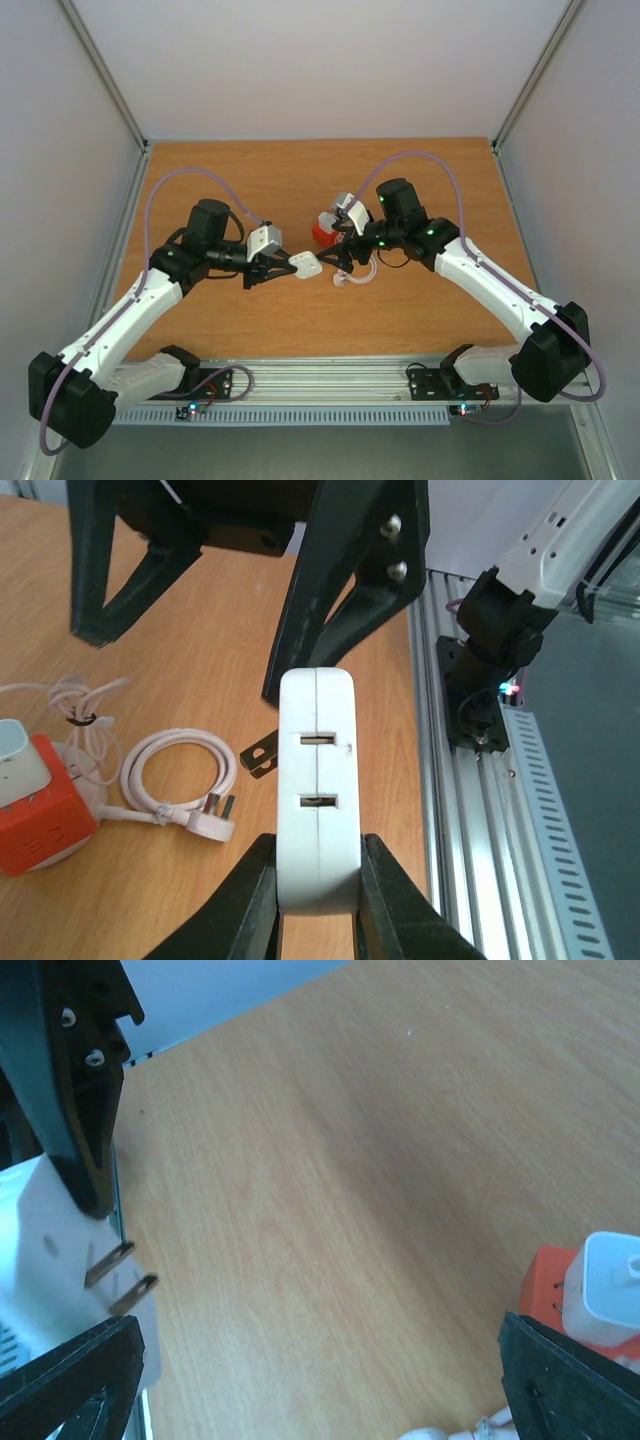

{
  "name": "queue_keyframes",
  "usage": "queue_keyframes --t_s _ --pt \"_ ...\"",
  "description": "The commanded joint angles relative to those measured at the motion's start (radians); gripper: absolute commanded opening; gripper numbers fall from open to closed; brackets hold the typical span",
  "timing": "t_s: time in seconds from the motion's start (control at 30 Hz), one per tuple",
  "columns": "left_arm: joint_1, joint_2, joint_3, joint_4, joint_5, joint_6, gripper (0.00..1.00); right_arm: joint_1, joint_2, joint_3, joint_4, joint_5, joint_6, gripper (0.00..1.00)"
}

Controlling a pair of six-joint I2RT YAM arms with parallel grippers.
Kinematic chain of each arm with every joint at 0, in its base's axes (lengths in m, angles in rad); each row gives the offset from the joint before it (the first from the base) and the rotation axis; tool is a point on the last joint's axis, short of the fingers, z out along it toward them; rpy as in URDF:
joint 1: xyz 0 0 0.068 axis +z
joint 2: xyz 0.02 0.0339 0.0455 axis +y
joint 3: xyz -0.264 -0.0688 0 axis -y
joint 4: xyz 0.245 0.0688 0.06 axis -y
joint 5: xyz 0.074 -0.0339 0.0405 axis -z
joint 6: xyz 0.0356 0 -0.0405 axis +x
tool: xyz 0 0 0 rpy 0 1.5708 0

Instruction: Pull the plug off the socket

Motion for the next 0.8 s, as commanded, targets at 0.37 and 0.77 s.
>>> queue_keyframes --t_s 0.37,0.77 --pt "0.004 -0.082 0.019 0.055 -0.063 0.171 0.17 -0.059 -0.111 0.020 -0.203 -0.339 -0.234 0.97" --pt "0.002 -0.044 0.113 0.006 -0.016 0.252 0.16 0.031 -0.104 0.055 -0.105 -0.341 -0.235 0.92"
